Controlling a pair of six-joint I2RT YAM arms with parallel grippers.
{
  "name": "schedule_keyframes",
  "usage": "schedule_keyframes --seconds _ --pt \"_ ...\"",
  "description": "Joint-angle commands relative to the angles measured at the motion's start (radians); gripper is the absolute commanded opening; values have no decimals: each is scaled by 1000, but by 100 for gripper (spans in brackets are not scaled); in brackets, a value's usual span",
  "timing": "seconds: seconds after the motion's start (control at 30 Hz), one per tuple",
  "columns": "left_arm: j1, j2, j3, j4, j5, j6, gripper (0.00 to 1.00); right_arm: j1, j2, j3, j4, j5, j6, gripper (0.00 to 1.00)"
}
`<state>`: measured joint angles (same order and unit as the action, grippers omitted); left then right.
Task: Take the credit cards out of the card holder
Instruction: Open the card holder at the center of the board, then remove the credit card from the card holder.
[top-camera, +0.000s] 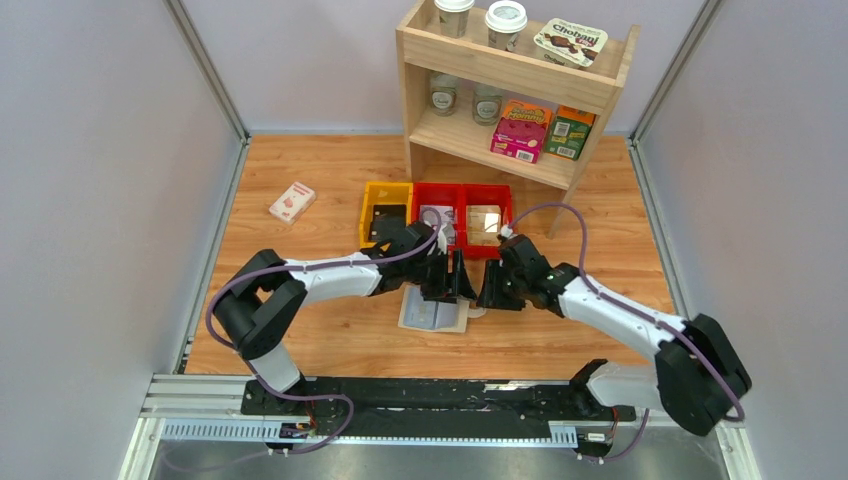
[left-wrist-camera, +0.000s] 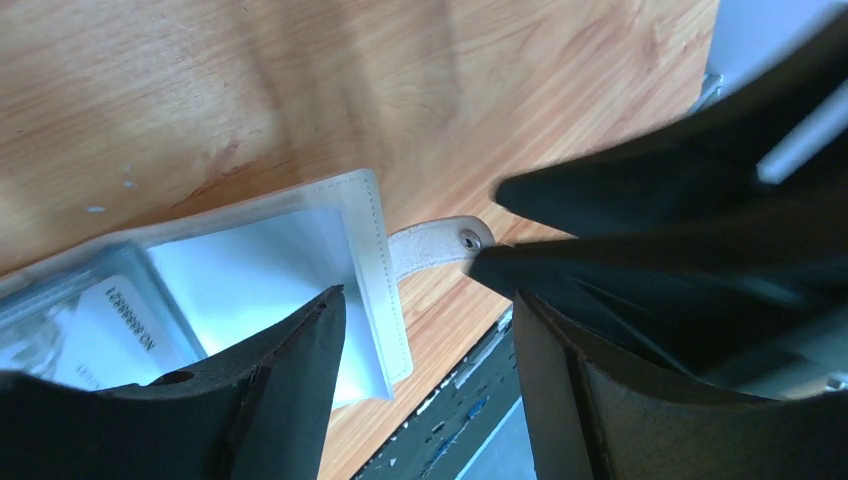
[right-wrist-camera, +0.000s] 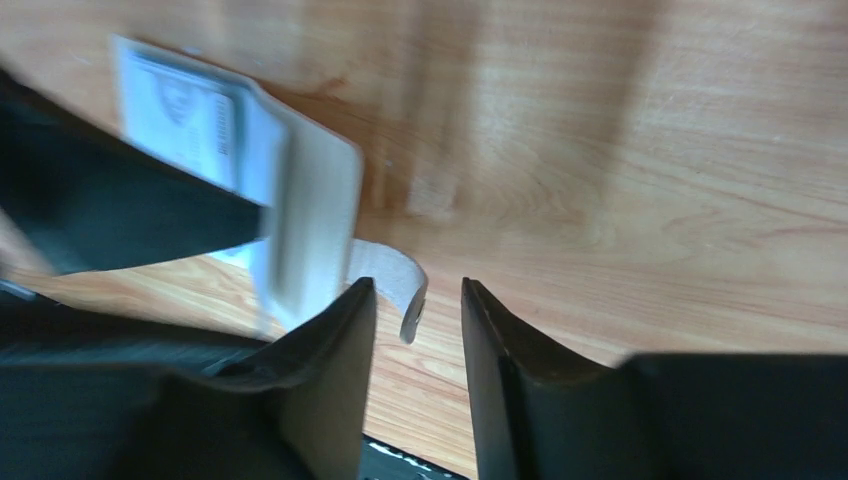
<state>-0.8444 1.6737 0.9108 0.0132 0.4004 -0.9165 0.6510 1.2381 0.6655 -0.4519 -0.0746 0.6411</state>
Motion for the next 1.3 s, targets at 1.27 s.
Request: schedule_keyframes --seconds 1.27 --pt "157 -352 -176 -282 -260 100 54 21 225 -29 650 -360 239 25"
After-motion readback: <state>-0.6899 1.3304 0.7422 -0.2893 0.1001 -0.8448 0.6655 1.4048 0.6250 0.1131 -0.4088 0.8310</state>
